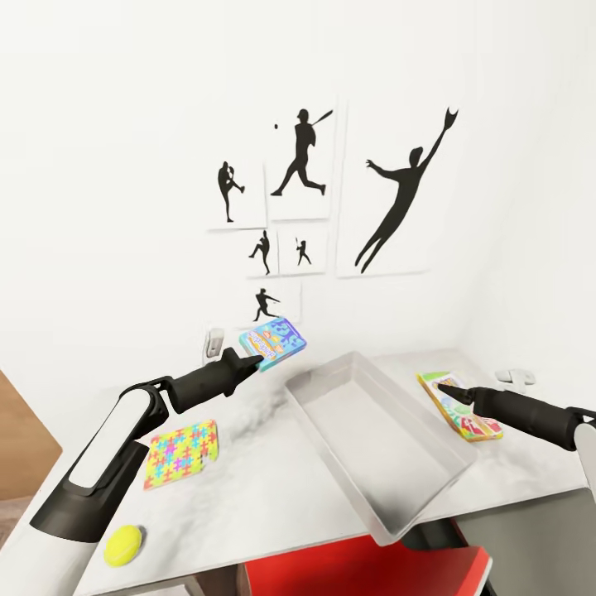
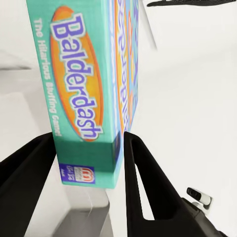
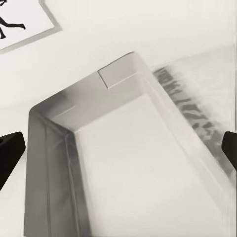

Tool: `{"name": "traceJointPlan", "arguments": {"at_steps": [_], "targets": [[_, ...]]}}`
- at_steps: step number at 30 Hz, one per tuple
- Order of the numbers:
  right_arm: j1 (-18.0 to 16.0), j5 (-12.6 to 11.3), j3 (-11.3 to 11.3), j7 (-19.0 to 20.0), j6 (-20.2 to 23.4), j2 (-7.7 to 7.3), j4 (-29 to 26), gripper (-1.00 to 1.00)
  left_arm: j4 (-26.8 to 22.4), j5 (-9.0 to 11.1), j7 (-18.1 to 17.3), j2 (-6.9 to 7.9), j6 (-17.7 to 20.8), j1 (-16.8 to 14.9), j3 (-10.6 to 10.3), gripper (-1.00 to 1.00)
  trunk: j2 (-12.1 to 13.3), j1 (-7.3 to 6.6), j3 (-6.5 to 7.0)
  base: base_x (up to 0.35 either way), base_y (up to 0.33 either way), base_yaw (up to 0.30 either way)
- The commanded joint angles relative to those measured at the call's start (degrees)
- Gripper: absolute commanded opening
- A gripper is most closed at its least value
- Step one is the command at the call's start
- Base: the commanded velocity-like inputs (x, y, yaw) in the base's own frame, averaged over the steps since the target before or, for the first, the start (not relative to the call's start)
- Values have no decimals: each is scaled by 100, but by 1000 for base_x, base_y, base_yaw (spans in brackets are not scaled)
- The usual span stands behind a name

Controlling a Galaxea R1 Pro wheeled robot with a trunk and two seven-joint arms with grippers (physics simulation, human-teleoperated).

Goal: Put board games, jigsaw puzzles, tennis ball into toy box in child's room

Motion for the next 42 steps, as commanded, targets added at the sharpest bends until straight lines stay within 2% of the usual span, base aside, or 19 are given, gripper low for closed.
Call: {"name": "traceJointPlan", "arguments": {"at_steps": [1, 12, 42], "targets": [[-7, 22, -6, 38, 29, 1, -1, 100, -7, 63, 55, 3, -1, -7, -5, -100, -13, 6, -13, 193, -171, 29], [-7, 22, 19, 40, 29, -1, -1, 100, -15, 68, 48, 3, 7, -7, -3, -100, -13, 6, -13, 113, -100, 14], [-7, 13, 2, 59, 37, -3, -1, 100, -4, 92, 60, -1, 6, -7, -3, -100, -13, 6, -13, 7, -6, 1]]}}
